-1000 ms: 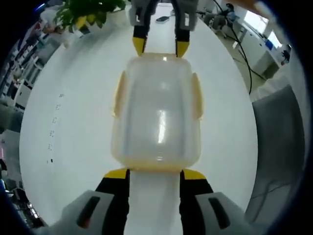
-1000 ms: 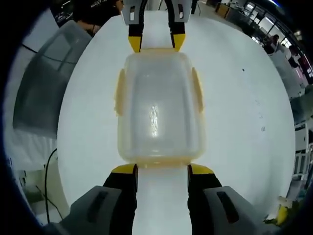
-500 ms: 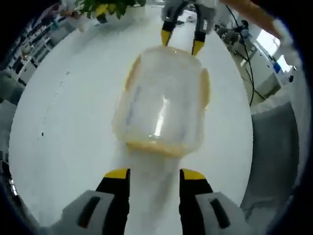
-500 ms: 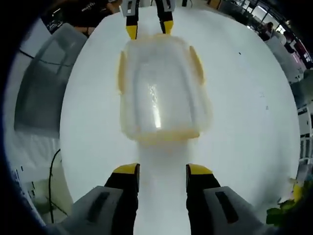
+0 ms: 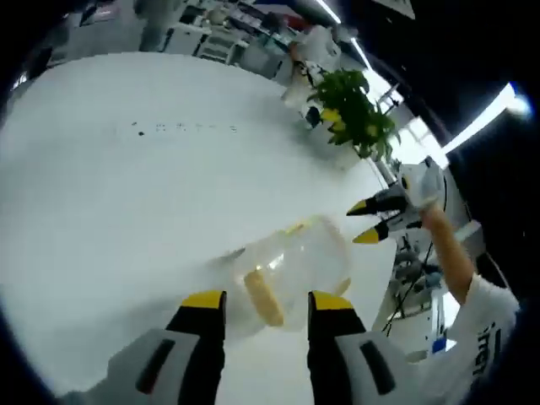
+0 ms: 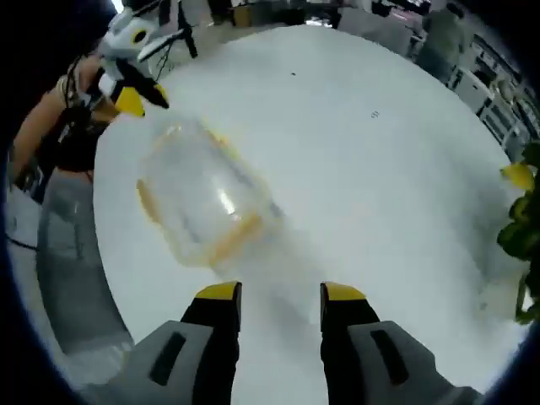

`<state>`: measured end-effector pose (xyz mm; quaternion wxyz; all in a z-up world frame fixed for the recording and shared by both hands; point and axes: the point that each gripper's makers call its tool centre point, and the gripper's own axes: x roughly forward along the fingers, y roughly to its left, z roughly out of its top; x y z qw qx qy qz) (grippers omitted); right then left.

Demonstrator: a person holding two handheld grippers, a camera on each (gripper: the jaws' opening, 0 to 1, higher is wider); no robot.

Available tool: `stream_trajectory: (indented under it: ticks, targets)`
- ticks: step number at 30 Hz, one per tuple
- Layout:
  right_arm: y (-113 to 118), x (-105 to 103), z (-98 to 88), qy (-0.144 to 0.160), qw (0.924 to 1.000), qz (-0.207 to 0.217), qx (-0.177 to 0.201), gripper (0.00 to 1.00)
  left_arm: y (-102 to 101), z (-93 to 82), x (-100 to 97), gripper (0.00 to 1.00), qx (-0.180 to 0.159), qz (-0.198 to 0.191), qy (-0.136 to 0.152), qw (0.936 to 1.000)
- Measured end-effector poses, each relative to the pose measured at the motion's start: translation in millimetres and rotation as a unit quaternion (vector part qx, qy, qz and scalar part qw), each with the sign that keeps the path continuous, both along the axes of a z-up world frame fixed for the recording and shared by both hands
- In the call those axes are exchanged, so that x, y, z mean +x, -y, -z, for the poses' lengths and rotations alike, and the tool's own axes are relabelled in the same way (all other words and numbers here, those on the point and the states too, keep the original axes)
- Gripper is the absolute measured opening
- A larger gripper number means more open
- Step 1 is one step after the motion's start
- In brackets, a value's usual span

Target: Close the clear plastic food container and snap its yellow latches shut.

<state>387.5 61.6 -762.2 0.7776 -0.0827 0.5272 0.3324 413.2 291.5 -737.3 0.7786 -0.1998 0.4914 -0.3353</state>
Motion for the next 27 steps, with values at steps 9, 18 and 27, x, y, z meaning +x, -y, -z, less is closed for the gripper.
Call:
stream_trajectory:
  ticks: [9,18,27]
  targets:
    - [-53,0,-14.6,-0.128,0.9359,0.209,0.253,0.3,14,12.1,-5.8,0.21,-0.06,-0.088,-0.078,0.9913]
    - [-45,-7,17.9,-0.105,0.9691,0.164,0.152,0.23,27,32.8,-22.8,0.26,-0.005,-0.052,-0.087,0.9948]
    - [-52,-11,17.8,-0.101,0.9766,0.13,0.138,0.23,27,41.5,-25.4,0.2,0.014,-0.055,-0.097,0.9936]
